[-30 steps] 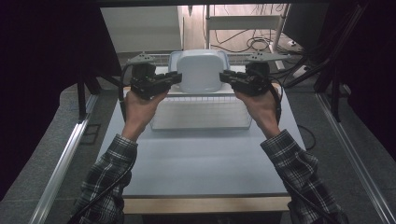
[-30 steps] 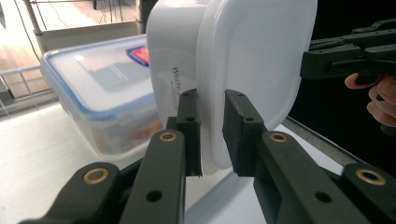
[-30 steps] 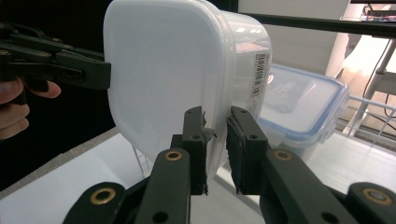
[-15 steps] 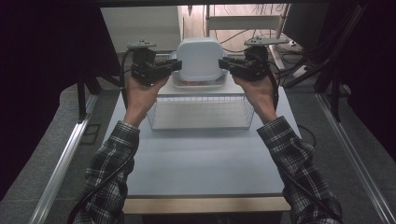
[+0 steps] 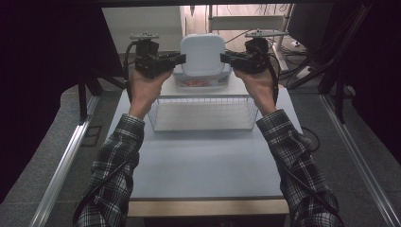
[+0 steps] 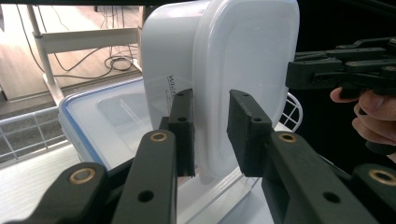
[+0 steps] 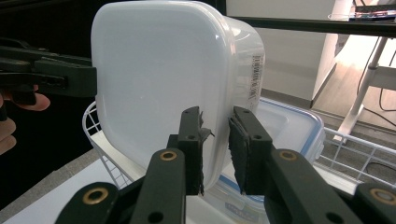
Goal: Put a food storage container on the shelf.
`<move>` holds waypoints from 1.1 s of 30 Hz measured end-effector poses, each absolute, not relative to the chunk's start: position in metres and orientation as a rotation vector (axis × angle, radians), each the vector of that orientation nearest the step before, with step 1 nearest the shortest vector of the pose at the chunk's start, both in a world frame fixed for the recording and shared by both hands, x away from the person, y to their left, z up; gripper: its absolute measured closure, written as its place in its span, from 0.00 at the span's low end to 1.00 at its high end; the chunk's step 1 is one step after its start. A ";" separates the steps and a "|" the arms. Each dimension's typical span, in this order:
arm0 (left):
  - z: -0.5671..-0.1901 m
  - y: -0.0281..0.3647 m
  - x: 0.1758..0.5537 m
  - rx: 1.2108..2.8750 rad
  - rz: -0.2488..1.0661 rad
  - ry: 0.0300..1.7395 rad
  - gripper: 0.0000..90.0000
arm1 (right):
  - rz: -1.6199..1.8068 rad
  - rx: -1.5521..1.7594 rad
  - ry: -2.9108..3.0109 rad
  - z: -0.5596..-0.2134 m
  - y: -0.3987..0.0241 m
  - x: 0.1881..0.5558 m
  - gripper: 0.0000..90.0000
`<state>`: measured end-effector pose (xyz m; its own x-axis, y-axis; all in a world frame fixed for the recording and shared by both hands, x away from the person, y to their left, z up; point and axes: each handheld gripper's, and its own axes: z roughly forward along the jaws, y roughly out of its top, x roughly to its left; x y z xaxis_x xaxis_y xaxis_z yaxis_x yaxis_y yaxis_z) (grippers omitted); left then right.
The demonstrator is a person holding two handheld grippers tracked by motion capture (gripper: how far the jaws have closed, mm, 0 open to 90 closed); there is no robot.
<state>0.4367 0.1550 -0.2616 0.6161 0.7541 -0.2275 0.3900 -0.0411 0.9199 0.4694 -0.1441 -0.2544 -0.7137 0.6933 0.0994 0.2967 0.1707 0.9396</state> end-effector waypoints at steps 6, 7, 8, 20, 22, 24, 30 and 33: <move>-0.261 0.153 0.442 1.653 0.403 0.971 0.73 | 1.567 0.941 2.105 -0.253 -0.143 0.472 0.81; -0.261 0.152 0.443 1.656 0.405 0.969 0.73 | 1.564 0.941 2.104 -0.252 -0.142 0.473 0.80; -0.261 0.152 0.444 1.659 0.409 0.970 0.73 | 1.563 0.943 2.104 -0.252 -0.142 0.474 0.79; -0.261 0.148 0.452 1.661 0.458 0.981 0.70 | 1.555 0.950 2.092 -0.250 -0.138 0.482 0.75; -0.261 0.148 0.454 1.660 0.454 0.989 0.69 | 1.554 0.952 2.094 -0.250 -0.137 0.482 0.74; -0.262 0.147 0.455 1.666 0.460 0.990 0.67 | 1.557 0.957 2.095 -0.250 -0.137 0.484 0.73; -0.263 0.144 0.459 1.670 0.461 0.994 0.63 | 1.549 0.962 2.096 -0.249 -0.135 0.487 0.70; -0.265 0.142 0.461 1.672 0.466 0.995 0.59 | 1.534 0.965 2.099 -0.249 -0.133 0.489 0.67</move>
<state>0.4607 0.1424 -0.2647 0.5725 0.8006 -0.1766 0.3771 -0.0659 0.9238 0.4885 -0.1333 -0.2488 -0.6989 0.7083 0.0996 0.3101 0.1746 0.9345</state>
